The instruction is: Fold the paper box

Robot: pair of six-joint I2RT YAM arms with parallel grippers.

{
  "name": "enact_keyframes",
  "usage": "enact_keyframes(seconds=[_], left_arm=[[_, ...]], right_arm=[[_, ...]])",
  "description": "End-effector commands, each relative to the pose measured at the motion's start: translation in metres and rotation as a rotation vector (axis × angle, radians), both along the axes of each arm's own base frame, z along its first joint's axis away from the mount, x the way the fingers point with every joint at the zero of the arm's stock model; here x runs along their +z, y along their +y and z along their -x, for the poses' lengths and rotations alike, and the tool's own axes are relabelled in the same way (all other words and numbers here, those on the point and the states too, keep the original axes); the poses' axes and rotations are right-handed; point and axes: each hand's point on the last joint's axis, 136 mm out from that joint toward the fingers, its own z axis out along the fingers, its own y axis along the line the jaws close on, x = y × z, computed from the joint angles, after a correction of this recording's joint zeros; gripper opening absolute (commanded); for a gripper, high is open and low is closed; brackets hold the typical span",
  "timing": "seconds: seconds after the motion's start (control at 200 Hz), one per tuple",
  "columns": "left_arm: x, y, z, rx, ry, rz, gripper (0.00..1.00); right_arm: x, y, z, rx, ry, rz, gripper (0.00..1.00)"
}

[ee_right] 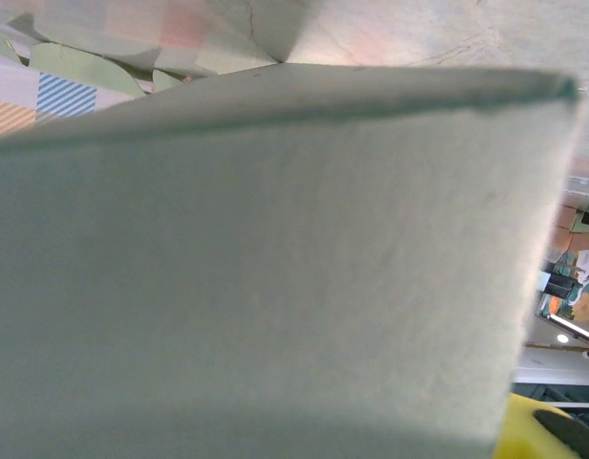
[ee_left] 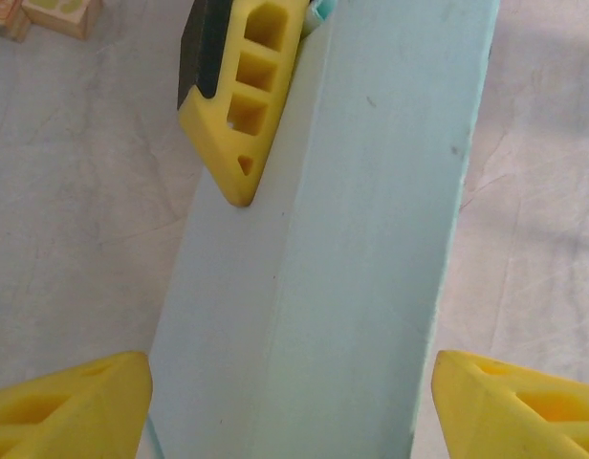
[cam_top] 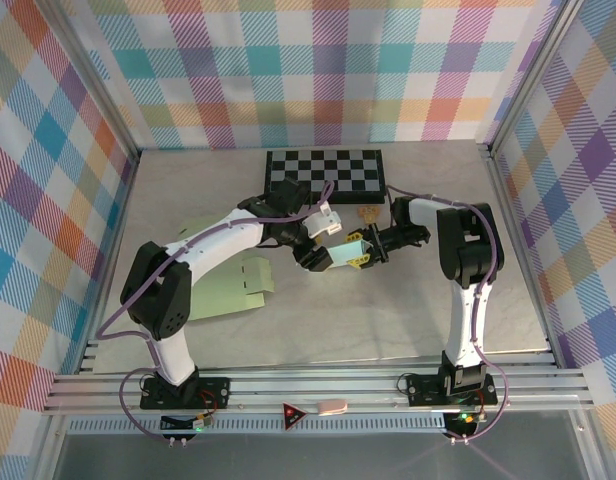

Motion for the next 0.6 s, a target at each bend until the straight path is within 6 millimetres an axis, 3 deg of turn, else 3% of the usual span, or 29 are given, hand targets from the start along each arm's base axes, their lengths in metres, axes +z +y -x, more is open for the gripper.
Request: enact_keyframes(seconds=[0.0,0.14,0.595], left_arm=[[-0.003,-0.005,0.008,-0.072,-0.068,-0.061,0.77],[-0.023,0.000,-0.007,-0.039,-0.188,-0.196,0.77],[-0.044,-0.001,-0.016,-0.026,-0.338,-0.300,0.74]], right_arm=[[-0.026,-0.009,0.001,0.013,0.027,0.106,0.39],[-0.025,-0.010,0.001,0.009,0.028,0.104,0.41],[-0.024,-0.016,0.000,-0.005,0.024,0.115,0.58]])
